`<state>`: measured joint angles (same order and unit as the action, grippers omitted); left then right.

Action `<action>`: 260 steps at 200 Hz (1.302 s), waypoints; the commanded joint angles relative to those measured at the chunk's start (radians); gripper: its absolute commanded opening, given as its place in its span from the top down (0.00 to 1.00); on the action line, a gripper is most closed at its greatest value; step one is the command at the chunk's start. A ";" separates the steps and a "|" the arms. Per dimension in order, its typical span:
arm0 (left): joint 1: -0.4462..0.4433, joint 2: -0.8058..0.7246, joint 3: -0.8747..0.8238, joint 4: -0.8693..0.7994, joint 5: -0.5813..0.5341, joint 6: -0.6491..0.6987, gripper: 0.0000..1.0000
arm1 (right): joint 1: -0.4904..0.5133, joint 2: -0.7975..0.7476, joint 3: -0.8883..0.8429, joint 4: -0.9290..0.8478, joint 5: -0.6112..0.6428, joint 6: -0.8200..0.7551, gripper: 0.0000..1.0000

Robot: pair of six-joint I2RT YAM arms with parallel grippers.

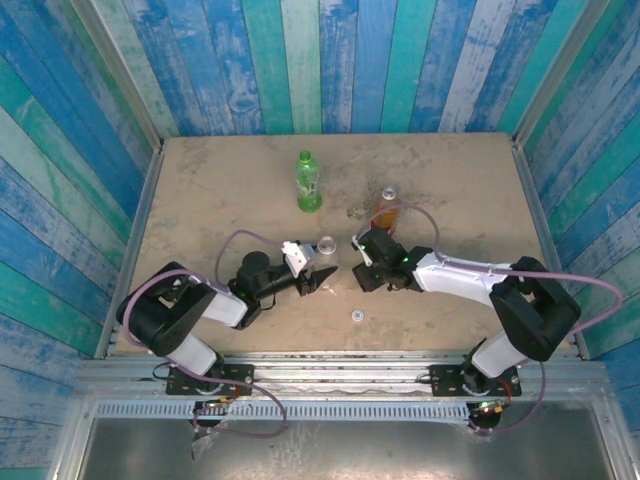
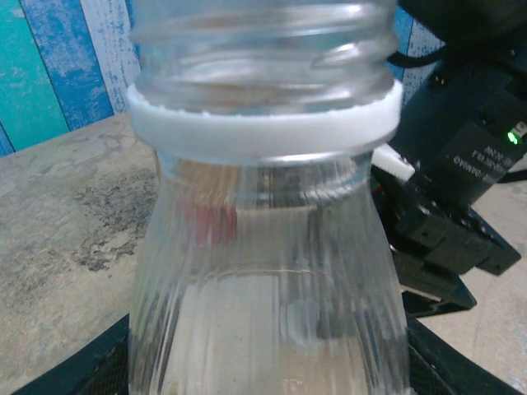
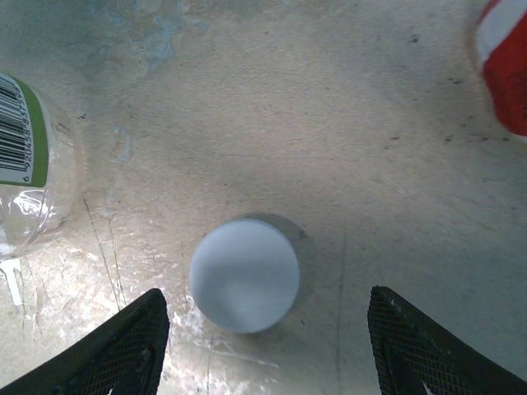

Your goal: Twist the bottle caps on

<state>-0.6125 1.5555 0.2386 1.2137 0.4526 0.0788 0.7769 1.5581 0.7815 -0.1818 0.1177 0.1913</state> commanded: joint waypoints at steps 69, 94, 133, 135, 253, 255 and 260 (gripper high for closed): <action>0.023 0.010 -0.018 -0.005 0.021 -0.017 0.42 | 0.010 0.110 0.019 0.062 -0.012 0.009 0.46; 0.023 0.014 -0.016 -0.007 0.024 -0.016 0.42 | 0.009 0.108 0.024 0.056 -0.013 0.008 0.51; 0.023 0.015 -0.014 -0.007 0.030 -0.018 0.42 | 0.010 0.073 0.032 0.023 -0.015 0.009 0.58; 0.023 0.015 -0.014 -0.007 0.031 -0.017 0.42 | 0.009 0.072 0.033 0.021 -0.015 0.008 0.58; 0.023 0.041 0.000 -0.005 0.058 -0.010 0.42 | 0.008 -0.064 0.147 -0.218 -0.027 -0.005 0.57; 0.023 0.041 0.000 -0.004 0.058 -0.010 0.42 | 0.008 -0.067 0.152 -0.223 -0.027 -0.006 0.57; 0.023 0.043 0.002 -0.002 0.058 -0.011 0.42 | 0.009 -0.074 0.162 -0.239 -0.032 -0.009 0.57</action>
<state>-0.5903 1.5635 0.2329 1.2324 0.4877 0.0681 0.7815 1.5284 0.8978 -0.3084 0.1032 0.1936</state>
